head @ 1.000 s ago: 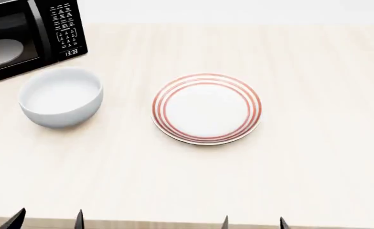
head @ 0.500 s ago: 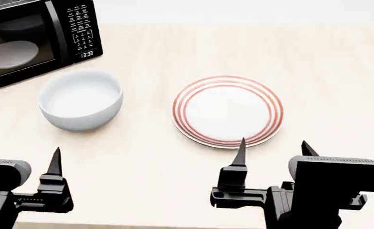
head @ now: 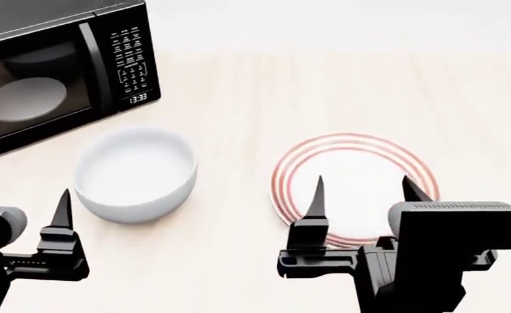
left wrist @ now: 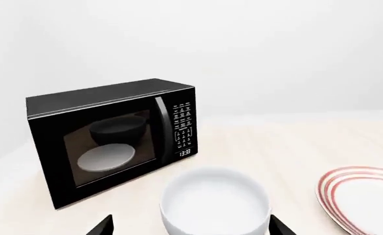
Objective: Put the white bowl to the right of the plate.
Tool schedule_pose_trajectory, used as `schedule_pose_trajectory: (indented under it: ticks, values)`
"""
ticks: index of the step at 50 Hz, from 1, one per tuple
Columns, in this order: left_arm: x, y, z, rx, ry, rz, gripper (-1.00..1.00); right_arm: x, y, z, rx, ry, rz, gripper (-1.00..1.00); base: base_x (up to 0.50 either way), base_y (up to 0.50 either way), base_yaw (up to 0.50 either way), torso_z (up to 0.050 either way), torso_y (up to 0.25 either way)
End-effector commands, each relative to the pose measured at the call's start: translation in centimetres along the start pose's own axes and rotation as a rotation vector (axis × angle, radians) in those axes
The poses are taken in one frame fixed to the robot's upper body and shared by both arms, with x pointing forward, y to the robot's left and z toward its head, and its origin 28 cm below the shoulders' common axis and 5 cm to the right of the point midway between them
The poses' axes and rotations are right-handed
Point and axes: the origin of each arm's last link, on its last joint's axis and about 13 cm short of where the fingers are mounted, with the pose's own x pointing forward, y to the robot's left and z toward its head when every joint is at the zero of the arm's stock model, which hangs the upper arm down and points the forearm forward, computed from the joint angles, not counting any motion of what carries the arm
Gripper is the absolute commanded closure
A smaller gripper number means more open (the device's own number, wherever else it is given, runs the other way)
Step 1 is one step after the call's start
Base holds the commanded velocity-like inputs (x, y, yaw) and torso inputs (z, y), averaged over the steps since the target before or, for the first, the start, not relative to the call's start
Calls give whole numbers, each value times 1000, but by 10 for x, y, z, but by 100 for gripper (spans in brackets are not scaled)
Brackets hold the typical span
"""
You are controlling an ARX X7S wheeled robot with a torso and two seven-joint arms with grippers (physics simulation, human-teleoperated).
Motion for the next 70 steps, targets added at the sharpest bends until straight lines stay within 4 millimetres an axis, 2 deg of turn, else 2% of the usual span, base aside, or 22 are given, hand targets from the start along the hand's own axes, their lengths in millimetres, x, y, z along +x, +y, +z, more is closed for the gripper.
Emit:
schedule_pose_trajectory:
  ticks: [1,5,11,14,19,26,39,53,55,61,63,65,67,69,70]
  values:
    - [-1,0,3,7,-9,4,-100,-2,1,6,-11,-32,10,-100,500,0,0,0,0]
    - [-2,1,9,13,-21,11,-100,-4,2,16,-17,-44,9,-100,500,0,0,0,0]
    - [-3,1,34,31,-52,8,-100,-4,5,46,-26,-73,2,-100,500,0,0,0,0]
    - [-4,2,46,33,-59,5,-100,-3,6,54,-23,-84,0,-100,500,0,0,0,0]
    - [0,3,45,37,-46,3,-100,1,7,58,-25,-84,-3,-100,500,0,0,0,0]
    - [4,4,54,39,-40,11,-100,5,8,63,-22,-81,-8,-100,500,0,0,0,2]
    - [4,2,52,54,-39,3,-100,18,6,58,-30,-31,-37,-100,473,0,0,0,1]
    - [7,6,47,42,-20,-10,-100,29,6,54,-71,51,-97,-100,38,0,0,0,0]
    - [7,12,40,33,23,31,-100,27,5,57,-128,42,-222,-100,0,0,0,0,0]
    - [0,27,27,-5,49,86,-100,16,14,62,-214,72,-157,-100,0,0,0,0,0]
    - [-3,31,23,4,56,112,-100,15,18,67,-182,59,-131,-100,0,0,0,0,0]
    - [-7,35,22,-12,60,132,-100,13,21,72,-125,97,-22,-100,0,0,0,0,0]
    - [-10,38,20,6,59,168,-100,16,24,77,-107,72,-89,-100,0,0,0,0,0]
    - [-15,40,14,-2,48,206,-100,17,25,79,-106,132,-45,-100,0,0,0,0,0]
    - [-19,41,10,-12,52,200,-100,22,21,79,-93,179,-80,-100,0,0,0,0,0]
